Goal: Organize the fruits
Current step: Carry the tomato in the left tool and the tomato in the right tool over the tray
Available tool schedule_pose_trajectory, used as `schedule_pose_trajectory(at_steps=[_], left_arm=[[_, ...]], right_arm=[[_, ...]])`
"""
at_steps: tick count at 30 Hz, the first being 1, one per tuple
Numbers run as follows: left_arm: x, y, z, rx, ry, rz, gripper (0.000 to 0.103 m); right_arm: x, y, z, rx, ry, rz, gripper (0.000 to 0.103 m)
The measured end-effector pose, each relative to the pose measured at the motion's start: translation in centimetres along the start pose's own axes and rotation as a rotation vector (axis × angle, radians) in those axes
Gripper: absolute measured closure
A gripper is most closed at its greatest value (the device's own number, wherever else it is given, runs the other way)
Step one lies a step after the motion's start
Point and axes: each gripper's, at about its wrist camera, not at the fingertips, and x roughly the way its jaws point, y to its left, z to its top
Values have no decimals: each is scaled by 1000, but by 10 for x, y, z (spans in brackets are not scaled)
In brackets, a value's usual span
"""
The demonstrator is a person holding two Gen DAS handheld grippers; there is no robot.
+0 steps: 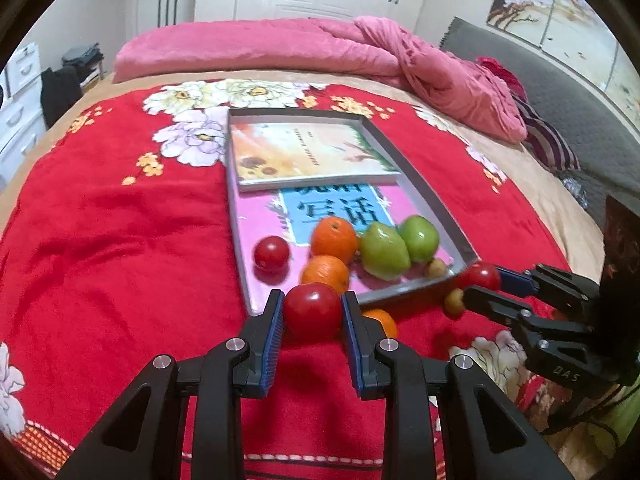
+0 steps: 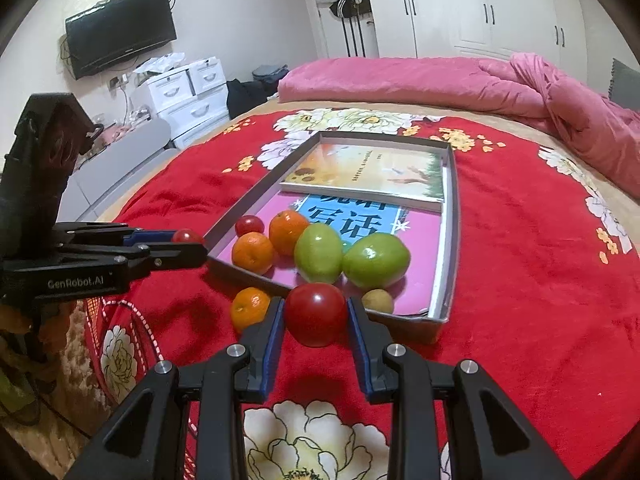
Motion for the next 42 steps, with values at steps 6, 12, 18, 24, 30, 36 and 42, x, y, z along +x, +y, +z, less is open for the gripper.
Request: schedule_pose_trajectory(at_steps=[6,12,18,24,30,36,42], left_arm=[[1,17,10,-45,-24,30,74],[6,26,17,-60,-31,48,74],[19,22,18,-21,-12,52,74],[31,12,18,22,9,53,74],[37,9,17,27,23,54,74],[42,9,17,31,30,59,74],[44,9,18,38,28,63,74]], right_arm=[[-2,-8,4,15,-14,-22,72],[-6,-20,8,36,-36,-49,71],[-8,-35,13,70,-54,-73,71],[-11,-46,17,97,-69,-97,71],[-12,-56,20,120,-78,-111,71],[-11,-60,23,125,-82,-116,71],[-9,-62,24,123,-79,-118,71]])
